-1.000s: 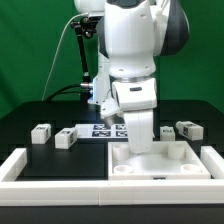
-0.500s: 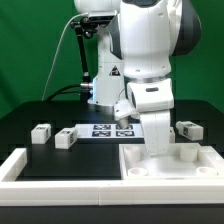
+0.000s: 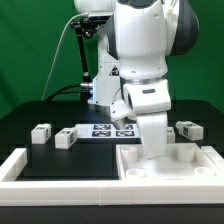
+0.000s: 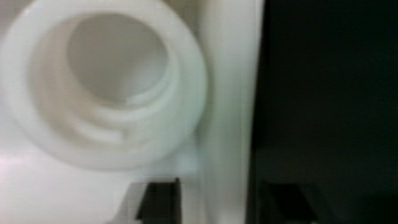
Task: Assemble one leg
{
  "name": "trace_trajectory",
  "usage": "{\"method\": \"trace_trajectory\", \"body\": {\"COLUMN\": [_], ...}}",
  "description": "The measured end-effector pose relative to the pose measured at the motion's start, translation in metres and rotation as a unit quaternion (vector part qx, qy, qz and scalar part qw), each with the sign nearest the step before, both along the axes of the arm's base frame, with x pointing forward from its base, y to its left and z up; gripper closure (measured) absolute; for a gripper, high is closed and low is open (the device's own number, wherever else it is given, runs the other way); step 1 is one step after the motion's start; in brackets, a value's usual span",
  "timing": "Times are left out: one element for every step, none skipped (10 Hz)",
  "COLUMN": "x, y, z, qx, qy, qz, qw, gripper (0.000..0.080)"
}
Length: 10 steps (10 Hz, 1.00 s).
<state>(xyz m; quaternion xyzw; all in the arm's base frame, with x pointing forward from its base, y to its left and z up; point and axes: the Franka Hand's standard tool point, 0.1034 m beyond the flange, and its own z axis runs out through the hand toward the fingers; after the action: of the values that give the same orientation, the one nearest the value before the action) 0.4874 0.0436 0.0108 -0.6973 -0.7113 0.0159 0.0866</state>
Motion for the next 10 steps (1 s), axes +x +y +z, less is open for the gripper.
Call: {"method": "trace_trajectory", "body": {"x": [0.0,0.0,0.0,0.0,0.0,0.0,0.0,0.0,-0.002,-0.008], "y": [0.0,0.0,0.0,0.0,0.0,0.0,0.0,0.0,0.002,0.007], "z": [0.0,0.0,0.0,0.0,0.0,0.0,0.0,0.0,0.007,0.019], "qx": [0.0,0.0,0.0,0.0,0.0,0.0,0.0,0.0,-0.006,-0.014], "qy": [0.0,0.0,0.0,0.0,0.0,0.0,0.0,0.0,-0.001,-0.005], "qz": [0.0,0.0,0.0,0.0,0.0,0.0,0.0,-0.001,-0.021,-0.032], "qw": [1.0,1.0,1.0,1.0,1.0,1.0,1.0,1.0,1.0,0.999], "gripper": [0.0484,0.0295,0.0197,0.0197,0.0159,0.0152,0.0152,0.0151,0.0151,0.0151]}}
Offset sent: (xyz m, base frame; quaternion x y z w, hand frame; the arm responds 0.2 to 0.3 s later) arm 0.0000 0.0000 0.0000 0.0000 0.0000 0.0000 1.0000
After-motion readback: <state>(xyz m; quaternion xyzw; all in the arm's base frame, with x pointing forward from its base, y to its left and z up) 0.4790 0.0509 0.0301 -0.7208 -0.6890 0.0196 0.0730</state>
